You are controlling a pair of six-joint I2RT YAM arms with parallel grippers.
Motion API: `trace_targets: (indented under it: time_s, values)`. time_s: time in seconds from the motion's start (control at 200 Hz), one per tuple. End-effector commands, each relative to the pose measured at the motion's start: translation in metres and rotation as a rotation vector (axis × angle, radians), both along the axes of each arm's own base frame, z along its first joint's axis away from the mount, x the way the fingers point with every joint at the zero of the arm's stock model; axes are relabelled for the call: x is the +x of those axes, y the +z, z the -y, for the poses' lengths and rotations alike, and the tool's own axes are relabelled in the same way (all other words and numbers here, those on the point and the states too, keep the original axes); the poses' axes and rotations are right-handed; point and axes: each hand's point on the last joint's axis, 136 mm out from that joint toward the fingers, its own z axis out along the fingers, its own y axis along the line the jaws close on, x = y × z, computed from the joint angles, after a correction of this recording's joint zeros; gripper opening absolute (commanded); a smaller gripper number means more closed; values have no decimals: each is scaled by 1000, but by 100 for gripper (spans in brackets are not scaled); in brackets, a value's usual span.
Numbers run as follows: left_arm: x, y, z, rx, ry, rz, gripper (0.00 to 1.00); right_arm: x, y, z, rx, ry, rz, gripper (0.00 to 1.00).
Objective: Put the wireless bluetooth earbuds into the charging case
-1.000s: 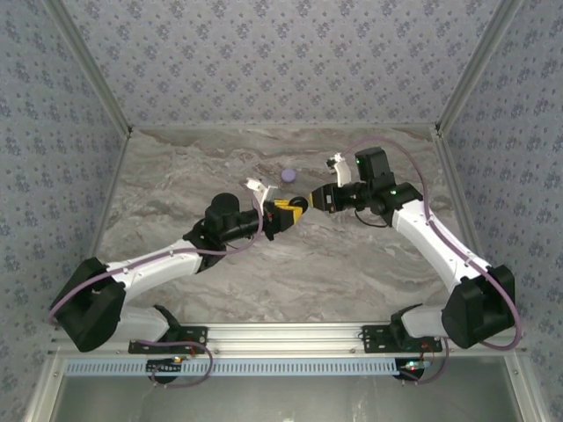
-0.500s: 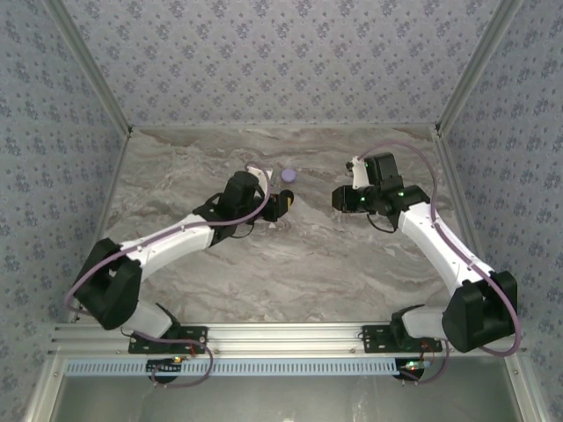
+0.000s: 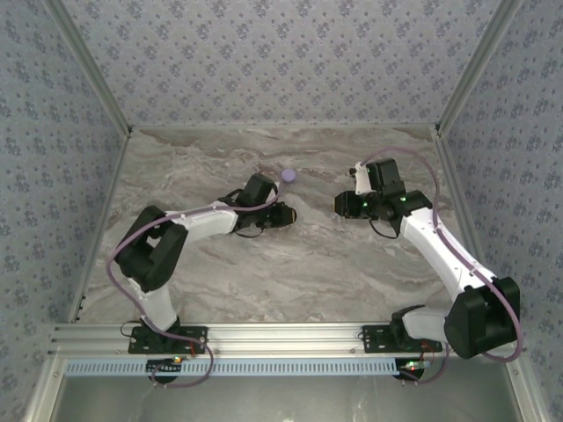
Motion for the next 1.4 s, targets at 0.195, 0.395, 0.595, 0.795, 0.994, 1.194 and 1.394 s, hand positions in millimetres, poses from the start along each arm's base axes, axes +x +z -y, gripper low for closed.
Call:
trace_targets:
  time_s: [0.195, 0.395, 0.595, 0.795, 0.994, 1.194, 1.394]
  values:
    - [11, -11, 15, -41, 8, -58, 17, -8, -4, 5, 3, -20, -26, 26]
    - [9, -26, 9, 0, 27, -92, 22, -8, -4, 5, 2, -20, -27, 26]
    - [5, -38, 1, 43, 42, -116, 32, -8, -6, 8, -10, -27, -27, 27]
    - [6, -32, -13, 103, 68, -83, 56, -9, -9, 12, -36, -38, -30, 31]
    - [8, -2, -40, 210, 89, 30, 71, -7, -13, 26, -102, -81, -17, 37]
    - [6, 34, -79, 350, 122, 155, 75, -4, -17, 63, -260, -218, 6, 40]
    - [2, 61, -122, 468, 178, 250, 76, -6, -16, 113, -479, -383, 51, 43]
